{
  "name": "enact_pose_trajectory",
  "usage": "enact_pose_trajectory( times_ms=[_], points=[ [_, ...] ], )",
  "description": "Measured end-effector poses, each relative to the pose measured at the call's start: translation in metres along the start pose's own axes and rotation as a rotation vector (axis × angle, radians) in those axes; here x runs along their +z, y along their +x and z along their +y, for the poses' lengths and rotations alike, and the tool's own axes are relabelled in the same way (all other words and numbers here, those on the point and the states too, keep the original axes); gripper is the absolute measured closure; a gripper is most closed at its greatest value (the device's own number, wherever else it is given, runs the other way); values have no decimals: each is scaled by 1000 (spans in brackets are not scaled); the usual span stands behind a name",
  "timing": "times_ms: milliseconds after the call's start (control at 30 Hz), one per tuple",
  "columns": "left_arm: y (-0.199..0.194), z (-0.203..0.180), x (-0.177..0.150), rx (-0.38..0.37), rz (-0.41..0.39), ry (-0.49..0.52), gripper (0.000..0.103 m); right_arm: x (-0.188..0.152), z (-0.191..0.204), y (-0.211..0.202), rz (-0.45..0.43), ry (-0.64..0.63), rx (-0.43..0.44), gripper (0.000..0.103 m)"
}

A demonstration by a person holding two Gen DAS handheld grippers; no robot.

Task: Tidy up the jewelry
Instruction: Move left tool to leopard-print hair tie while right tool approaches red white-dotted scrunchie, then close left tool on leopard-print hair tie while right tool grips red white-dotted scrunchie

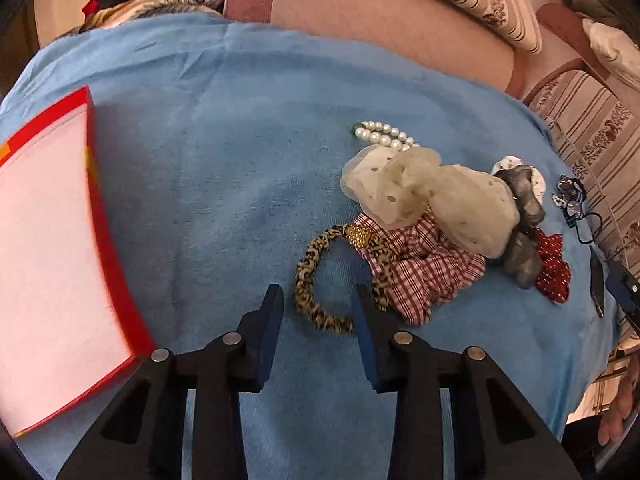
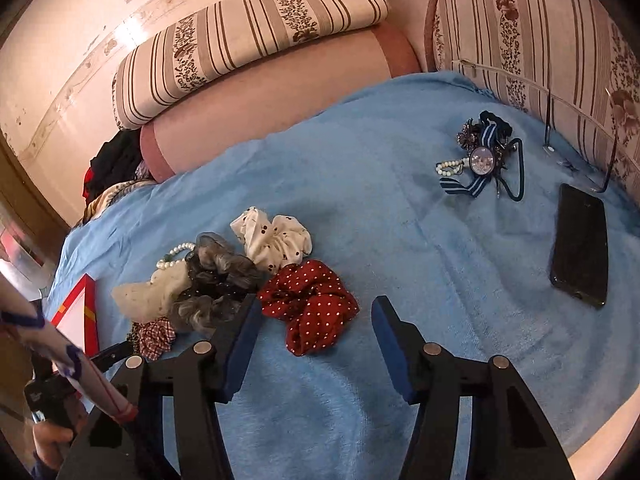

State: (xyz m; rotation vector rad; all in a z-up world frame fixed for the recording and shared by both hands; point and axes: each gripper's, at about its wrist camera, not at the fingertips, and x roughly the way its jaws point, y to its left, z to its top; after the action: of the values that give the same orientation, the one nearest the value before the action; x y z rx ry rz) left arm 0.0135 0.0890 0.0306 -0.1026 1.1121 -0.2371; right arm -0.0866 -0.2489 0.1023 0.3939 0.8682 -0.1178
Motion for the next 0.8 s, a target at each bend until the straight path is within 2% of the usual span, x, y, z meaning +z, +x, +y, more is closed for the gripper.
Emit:
enact_pose_trajectory(
  times_ms=[133,167,200,233,367,533,633,800],
  points=[
    [10,-5,7,53,-11,23,73,1,-5,3,-2,9,-1,41],
    [12,-5,7,65,-16,25,78,1,-7,4,0,13,-2,41],
    [13,-5,7,95,-28,31,91,1,-8,6,1,14,-5,41],
    [13,-7,6,129,-35,42,95,2,-9,8,5,15,-7,41],
    [2,-5,3,122,-59,31,97,1,-15,17,35,45,29,41],
    [-20,-6,3,100,-132,35,97,-1,-15,34,73,58,42,42],
    [-25,-9,2,89,-143,50,97,-3,-15,49,101,57,28,52],
    [-27,-10,2,81,-154,64,97,-5,-10,72,142,47,-1,59]
  ],
)
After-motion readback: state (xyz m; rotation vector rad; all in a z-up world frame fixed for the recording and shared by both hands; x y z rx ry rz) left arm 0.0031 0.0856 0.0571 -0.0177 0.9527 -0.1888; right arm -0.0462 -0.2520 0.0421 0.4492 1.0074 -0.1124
